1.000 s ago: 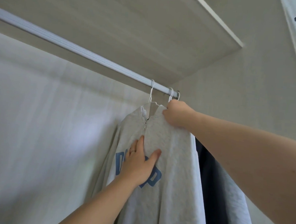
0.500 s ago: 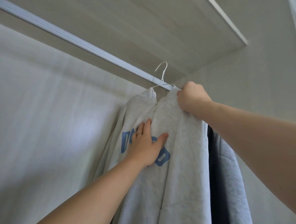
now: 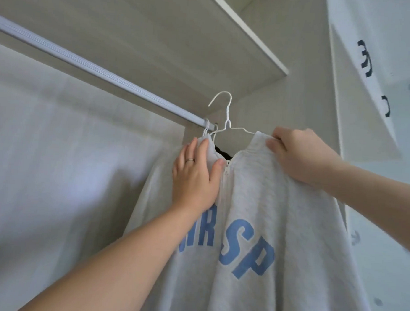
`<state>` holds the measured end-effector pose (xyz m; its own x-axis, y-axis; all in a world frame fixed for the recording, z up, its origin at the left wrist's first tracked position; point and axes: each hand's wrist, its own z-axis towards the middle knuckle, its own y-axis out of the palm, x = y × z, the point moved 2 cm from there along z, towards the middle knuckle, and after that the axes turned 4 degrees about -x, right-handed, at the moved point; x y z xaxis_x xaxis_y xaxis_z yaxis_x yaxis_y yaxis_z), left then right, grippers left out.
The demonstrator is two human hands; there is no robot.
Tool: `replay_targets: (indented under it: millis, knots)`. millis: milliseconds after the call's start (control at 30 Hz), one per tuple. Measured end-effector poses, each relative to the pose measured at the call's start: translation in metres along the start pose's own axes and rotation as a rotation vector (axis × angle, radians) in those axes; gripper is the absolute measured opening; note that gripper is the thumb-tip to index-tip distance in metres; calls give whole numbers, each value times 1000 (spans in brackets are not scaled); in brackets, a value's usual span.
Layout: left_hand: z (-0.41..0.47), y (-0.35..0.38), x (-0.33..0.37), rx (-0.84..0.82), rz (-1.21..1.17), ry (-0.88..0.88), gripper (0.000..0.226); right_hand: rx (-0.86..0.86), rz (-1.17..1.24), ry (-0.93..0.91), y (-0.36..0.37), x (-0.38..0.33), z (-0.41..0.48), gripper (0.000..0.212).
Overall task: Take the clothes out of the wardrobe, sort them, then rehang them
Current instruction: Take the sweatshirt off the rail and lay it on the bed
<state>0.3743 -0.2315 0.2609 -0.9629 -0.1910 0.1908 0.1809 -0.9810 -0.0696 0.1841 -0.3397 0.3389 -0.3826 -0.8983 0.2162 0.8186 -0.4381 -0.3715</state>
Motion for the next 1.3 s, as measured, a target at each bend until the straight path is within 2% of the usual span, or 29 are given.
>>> replay_targets:
  millis: [167,300,467,600,767,967,1300]
  knots:
    - [-9,14,62,29,-37,86,44,6,-71,-12,-58,55,-54,27]
    - [-19,35,141,-4,-94,96,35,12,-164,58,-121,112,-110,28]
    - [-45,69,259,-14,-304,195,32,-14,-329,149,-201,191,-186,29]
    - [-79,111,351,-57,-445,202,22,-56,-462,227,-262,242,-249,26]
    - [-134,169,456,-141,-618,203,24,-155,-553,339,-328,292,-331,26]
    - [-219,240,565,-310,-742,215,24,-244,-602,521,-368,342,-440,22]
    - [-378,359,725,-543,-946,250,23,-377,-660,941,-386,414,-613,24]
